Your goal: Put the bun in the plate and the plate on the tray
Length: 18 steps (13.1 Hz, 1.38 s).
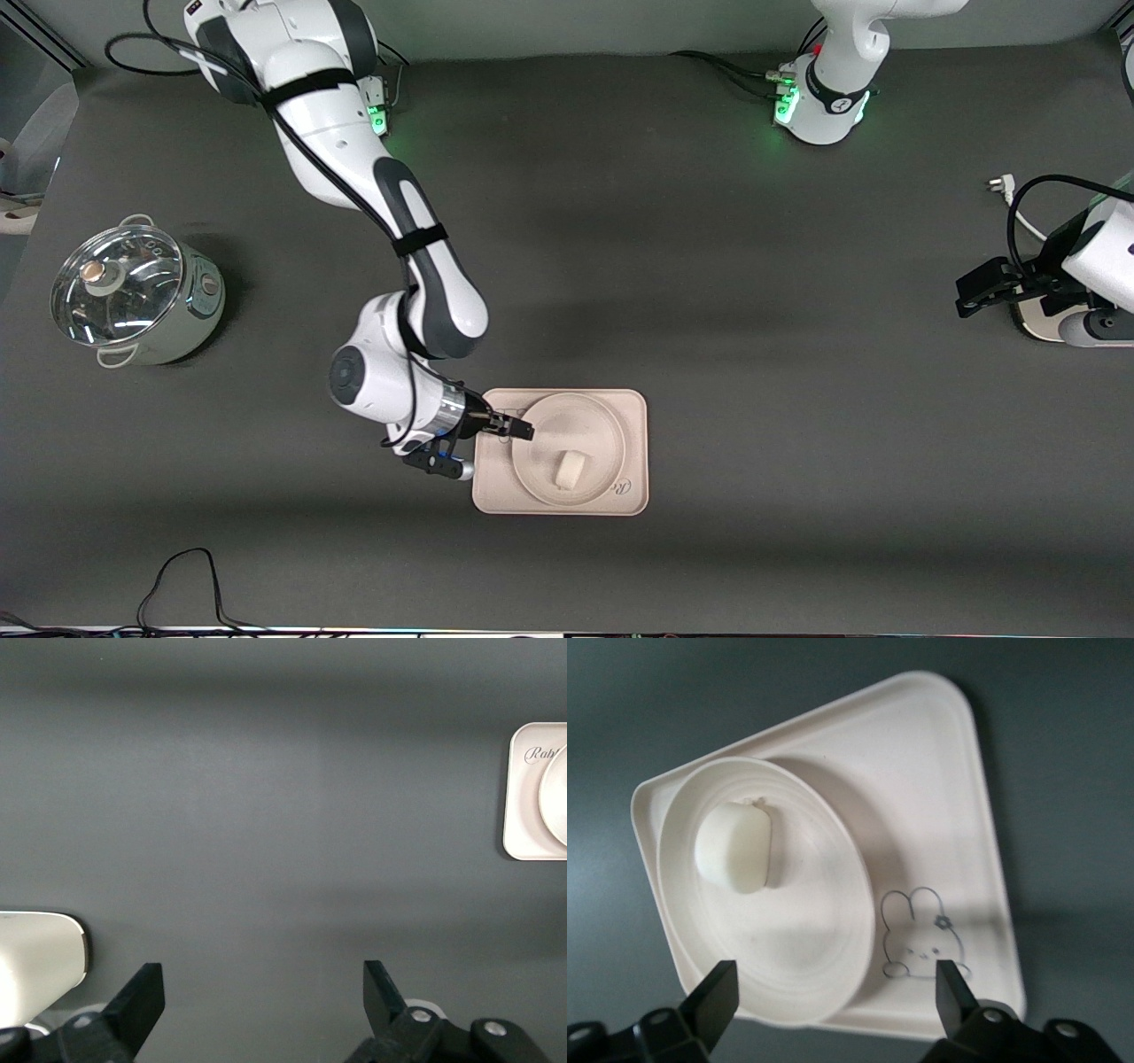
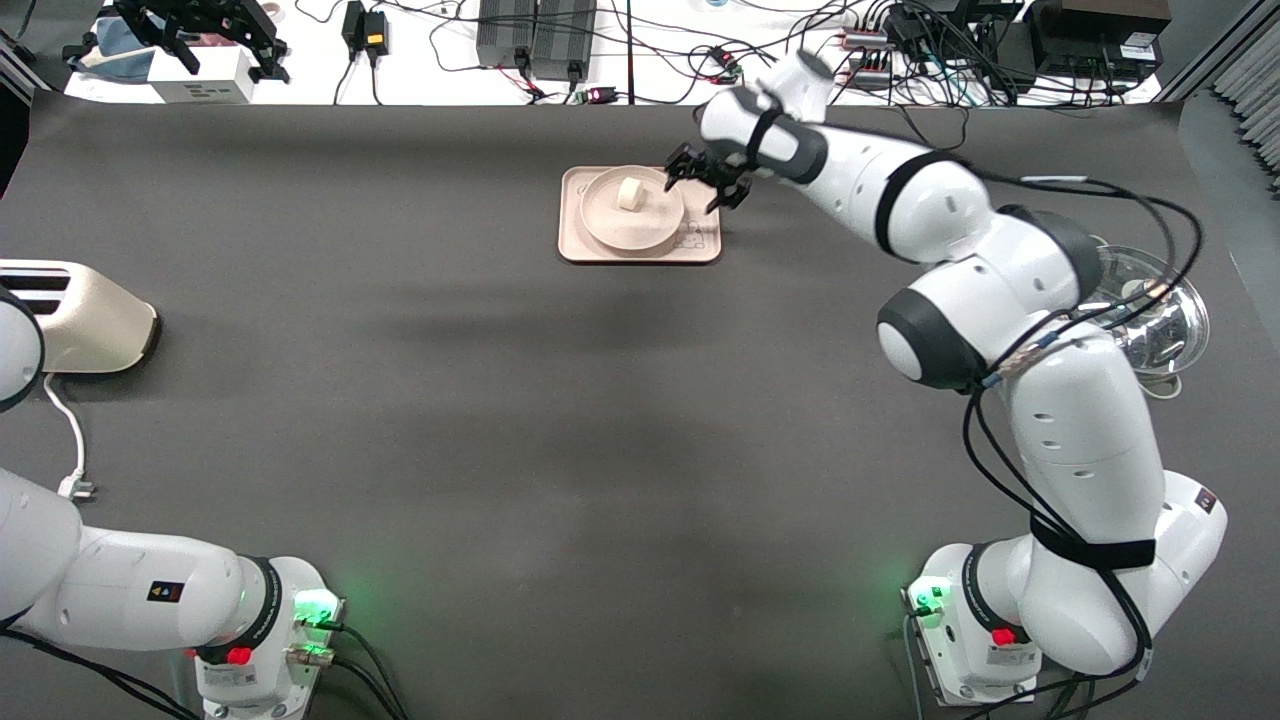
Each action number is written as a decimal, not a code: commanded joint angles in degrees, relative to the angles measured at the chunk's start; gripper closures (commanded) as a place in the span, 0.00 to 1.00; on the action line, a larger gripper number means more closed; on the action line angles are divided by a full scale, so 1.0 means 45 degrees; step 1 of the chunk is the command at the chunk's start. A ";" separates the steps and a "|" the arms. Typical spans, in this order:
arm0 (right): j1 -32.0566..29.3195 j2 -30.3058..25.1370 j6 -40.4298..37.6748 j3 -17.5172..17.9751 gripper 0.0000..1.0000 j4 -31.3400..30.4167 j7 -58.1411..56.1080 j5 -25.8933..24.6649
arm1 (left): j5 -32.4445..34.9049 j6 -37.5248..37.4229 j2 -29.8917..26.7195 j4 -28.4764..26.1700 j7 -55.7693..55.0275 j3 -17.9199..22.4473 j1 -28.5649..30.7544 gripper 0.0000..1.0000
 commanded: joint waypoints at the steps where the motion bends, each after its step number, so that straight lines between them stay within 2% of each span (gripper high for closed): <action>1: 0.0068 -0.2487 -0.2349 -0.0386 0.00 -0.1076 -0.0169 -0.2347 | 0.0024 0.0115 -0.0075 -0.0047 0.0011 0.0093 -0.0150 0.00; 3: 0.0475 -0.4946 -0.2240 -0.0406 0.00 -0.3471 -0.0187 -0.4593 | 0.0024 0.0115 -0.0055 -0.0047 0.0011 0.0093 -0.0150 0.00; 6: 0.0848 -0.8130 -0.2452 -0.0581 0.00 -0.6015 -0.0168 -0.7564 | 0.0024 0.0115 -0.0075 -0.0047 0.0011 0.0093 -0.0150 0.00; 7: 0.0849 -0.9224 -0.2608 -0.0582 0.00 -0.6642 -0.0168 -0.8384 | 0.0024 0.0115 -0.0055 -0.0047 0.0011 0.0093 -0.0150 0.00; 9: 0.0830 -1.0423 -0.3774 -0.0582 0.00 -0.6727 0.0007 -0.9774 | 0.0024 0.0115 -0.0055 -0.0047 0.0011 0.0093 -0.0130 0.00; 11: 0.0791 -1.1088 -0.4617 -0.0620 0.00 -0.6376 0.0280 -1.0033 | 0.0024 0.0115 -0.0055 -0.0047 0.0011 0.0093 -0.0150 0.00; 14: 0.0712 -1.1189 -0.5478 -0.0951 0.00 -0.5361 0.0359 -1.0092 | 0.0024 0.0115 -0.0055 -0.0047 0.0011 0.0093 -0.0150 0.00; 16: 0.0267 -1.1189 -0.5733 -0.0837 0.00 -0.5087 0.0340 -1.0403 | 0.0024 0.0115 -0.0075 -0.0047 0.0011 0.0093 -0.0150 0.00; 17: -0.0529 -1.1189 -0.5870 -0.0275 0.00 -0.5027 0.0282 -1.0443 | 0.0024 0.0115 -0.0075 -0.0047 0.0030 0.0093 -0.0150 0.00; 18: -0.1736 -1.1266 -0.6026 0.0814 0.00 -0.5065 0.0185 -1.0444 | 0.0024 0.0115 -0.0055 -0.0047 0.0011 0.0093 -0.0150 0.00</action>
